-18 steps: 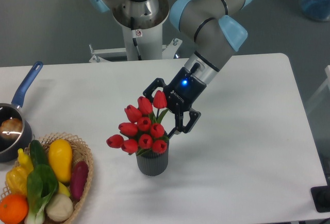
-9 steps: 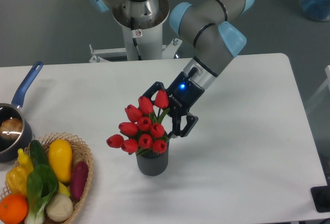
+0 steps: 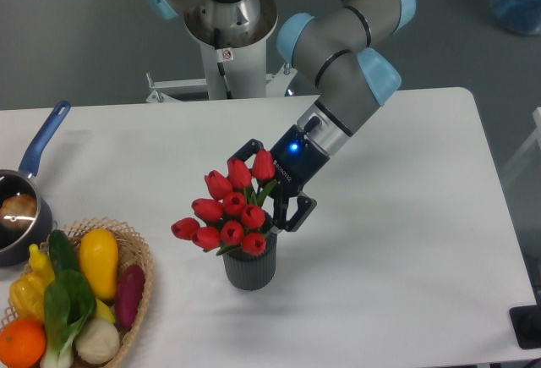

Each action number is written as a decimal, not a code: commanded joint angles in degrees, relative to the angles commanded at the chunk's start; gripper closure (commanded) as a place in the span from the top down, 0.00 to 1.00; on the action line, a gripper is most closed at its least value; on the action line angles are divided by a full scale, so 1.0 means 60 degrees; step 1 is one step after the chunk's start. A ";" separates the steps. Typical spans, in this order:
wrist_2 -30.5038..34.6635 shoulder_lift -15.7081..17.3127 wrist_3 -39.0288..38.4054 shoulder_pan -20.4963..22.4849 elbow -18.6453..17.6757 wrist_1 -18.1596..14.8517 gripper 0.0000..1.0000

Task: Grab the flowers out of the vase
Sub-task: 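Close the gripper on the tulip stems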

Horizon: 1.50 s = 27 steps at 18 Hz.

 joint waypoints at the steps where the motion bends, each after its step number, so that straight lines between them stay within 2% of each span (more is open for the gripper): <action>1: 0.0000 -0.0029 0.0058 0.0000 0.0000 0.0000 1.00; 14: -0.0234 -0.0073 0.0161 0.0015 0.0000 0.0015 1.00; 17: -0.0468 -0.0088 0.0191 0.0015 -0.0073 0.0015 0.91; 19: -0.0527 -0.0103 0.0220 0.0015 -0.0088 0.0015 0.78; 20: -0.0527 -0.0103 0.0235 0.0015 -0.0088 0.0015 0.74; 24: -0.0527 -0.0103 0.0308 0.0073 -0.0088 0.0015 0.73; 26: -0.0527 -0.0103 0.0308 0.0088 -0.0088 0.0000 0.64; 27: -0.0527 -0.0103 0.0308 0.0088 -0.0088 0.0000 0.63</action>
